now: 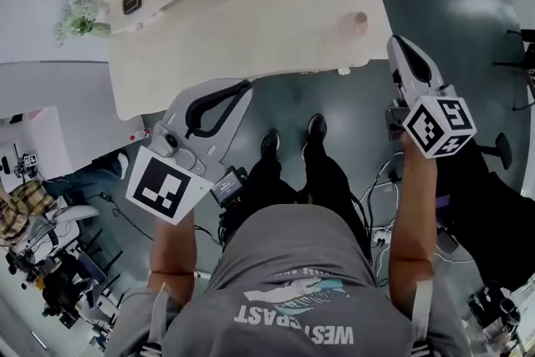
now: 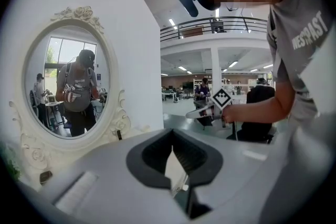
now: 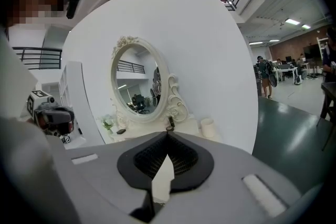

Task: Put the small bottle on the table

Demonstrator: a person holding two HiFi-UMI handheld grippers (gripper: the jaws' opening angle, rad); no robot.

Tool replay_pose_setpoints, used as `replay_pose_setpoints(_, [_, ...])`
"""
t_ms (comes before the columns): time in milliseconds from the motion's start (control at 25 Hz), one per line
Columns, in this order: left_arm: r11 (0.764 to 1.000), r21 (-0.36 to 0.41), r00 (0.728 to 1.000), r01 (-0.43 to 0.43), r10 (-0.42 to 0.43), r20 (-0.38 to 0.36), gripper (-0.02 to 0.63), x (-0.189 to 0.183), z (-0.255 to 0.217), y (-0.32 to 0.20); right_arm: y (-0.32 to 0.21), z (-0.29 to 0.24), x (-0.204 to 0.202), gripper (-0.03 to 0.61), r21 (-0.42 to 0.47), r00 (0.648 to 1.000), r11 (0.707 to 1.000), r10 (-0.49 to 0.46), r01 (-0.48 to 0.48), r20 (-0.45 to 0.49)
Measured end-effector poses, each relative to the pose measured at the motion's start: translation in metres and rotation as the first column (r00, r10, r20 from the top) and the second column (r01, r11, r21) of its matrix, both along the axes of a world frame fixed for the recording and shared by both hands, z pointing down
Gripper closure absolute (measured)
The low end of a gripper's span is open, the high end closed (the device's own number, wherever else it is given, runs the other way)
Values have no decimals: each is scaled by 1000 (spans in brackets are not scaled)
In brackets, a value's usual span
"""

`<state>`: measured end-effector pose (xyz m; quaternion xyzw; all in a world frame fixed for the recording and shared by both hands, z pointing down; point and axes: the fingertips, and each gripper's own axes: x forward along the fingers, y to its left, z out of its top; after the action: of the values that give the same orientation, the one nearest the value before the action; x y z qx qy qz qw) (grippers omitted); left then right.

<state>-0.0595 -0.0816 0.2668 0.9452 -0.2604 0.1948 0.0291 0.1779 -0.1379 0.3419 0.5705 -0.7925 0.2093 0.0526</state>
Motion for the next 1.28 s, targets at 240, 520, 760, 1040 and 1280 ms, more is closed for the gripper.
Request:
replay_pose_setpoints(240, [1000, 17, 1000, -5, 6, -20, 611, -6, -24, 19, 43, -54, -26, 577, 49, 999, 999, -26, 24, 29])
replay_pose_setpoints(520, [999, 45, 998, -26, 28, -48, 611, -9, -42, 33, 80, -111, -45, 578, 126, 999, 992, -30, 33, -27])
replay_pose_setpoints(760, [996, 64, 996, -63, 67, -61, 611, -7, -55, 45, 109, -141, -68, 578, 163, 997, 984, -60, 66, -40])
replay_pose_setpoints(1040, [991, 92, 991, -102, 109, -75, 611, -6, -69, 61, 139, -155, -75, 578, 180, 997, 982, -44, 53, -58])
replay_pose_setpoints(1280, [988, 95, 989, -118, 126, -76, 611, -13, -71, 75, 158, -158, -77, 578, 180, 998, 983, -18, 29, -60])
